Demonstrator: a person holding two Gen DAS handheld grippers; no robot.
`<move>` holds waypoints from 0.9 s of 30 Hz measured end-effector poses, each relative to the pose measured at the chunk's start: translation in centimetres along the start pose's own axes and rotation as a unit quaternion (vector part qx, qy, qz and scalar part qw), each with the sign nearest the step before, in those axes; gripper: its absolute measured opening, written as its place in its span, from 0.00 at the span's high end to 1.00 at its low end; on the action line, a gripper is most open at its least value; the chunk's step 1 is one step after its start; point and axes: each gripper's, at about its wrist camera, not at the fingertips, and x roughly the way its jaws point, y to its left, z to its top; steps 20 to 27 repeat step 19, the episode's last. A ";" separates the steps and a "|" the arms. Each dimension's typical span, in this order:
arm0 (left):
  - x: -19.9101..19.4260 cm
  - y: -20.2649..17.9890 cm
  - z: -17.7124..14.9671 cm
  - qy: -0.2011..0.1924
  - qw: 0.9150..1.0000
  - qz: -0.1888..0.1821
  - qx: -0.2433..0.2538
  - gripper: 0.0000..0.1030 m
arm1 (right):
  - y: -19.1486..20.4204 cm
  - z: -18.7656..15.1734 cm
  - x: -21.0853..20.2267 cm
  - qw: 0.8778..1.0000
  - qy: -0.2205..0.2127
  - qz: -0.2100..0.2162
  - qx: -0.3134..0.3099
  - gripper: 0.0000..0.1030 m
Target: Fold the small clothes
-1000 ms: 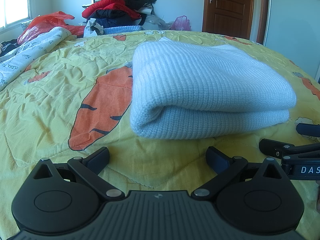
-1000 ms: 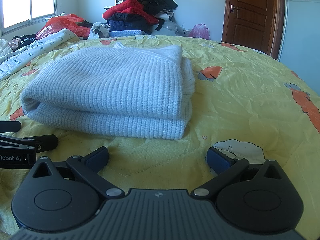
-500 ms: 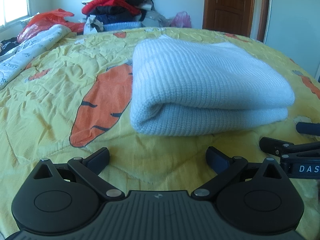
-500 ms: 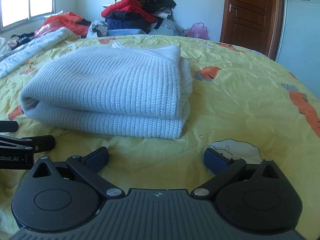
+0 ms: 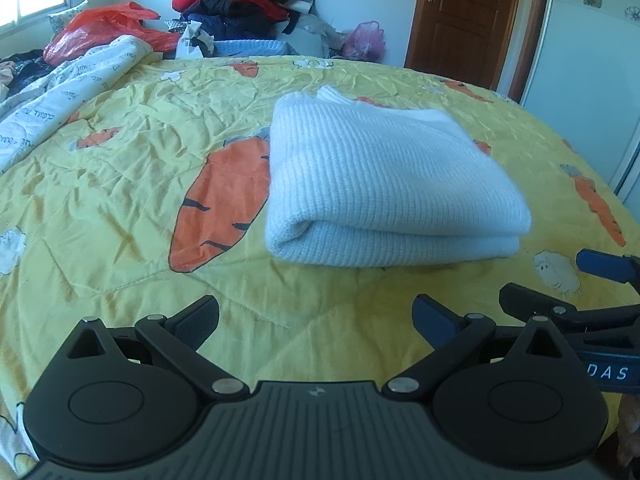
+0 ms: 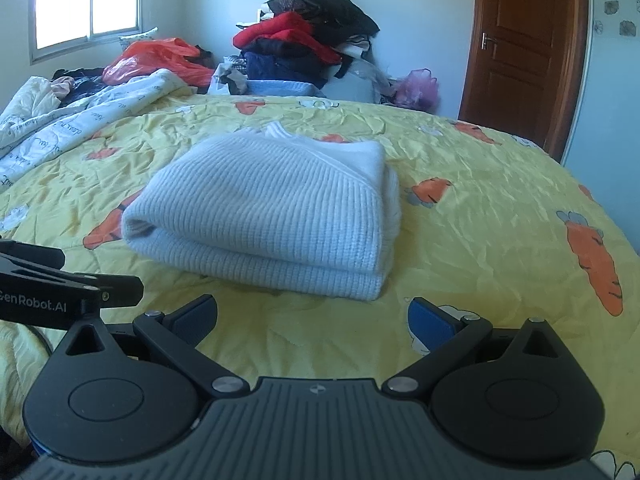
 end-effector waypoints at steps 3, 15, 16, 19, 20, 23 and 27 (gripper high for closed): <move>-0.2 0.0 0.0 -0.003 1.000 0.004 0.004 0.00 | -0.3 0.0 0.2 1.000 0.008 -0.001 0.012 0.00; -1.1 -0.3 -0.6 -0.031 0.999 0.030 0.015 0.00 | -2.3 -0.4 0.7 0.996 0.020 0.010 0.083 0.00; -1.1 -0.4 -0.6 -0.032 0.999 0.033 0.017 0.00 | -2.5 -0.4 0.7 0.996 0.019 0.013 0.091 0.00; -1.2 -0.6 -0.6 -0.034 0.998 0.042 0.024 0.00 | -2.8 -0.4 0.9 0.994 0.026 0.024 0.108 0.00; -1.2 -0.6 -0.6 -0.034 0.998 0.042 0.024 0.00 | -2.8 -0.4 0.9 0.994 0.026 0.024 0.108 0.00; -1.2 -0.6 -0.6 -0.034 0.998 0.042 0.024 0.00 | -2.8 -0.4 0.9 0.994 0.026 0.024 0.108 0.00; -1.2 -0.6 -0.6 -0.034 0.998 0.042 0.024 0.00 | -2.8 -0.4 0.9 0.994 0.026 0.024 0.108 0.00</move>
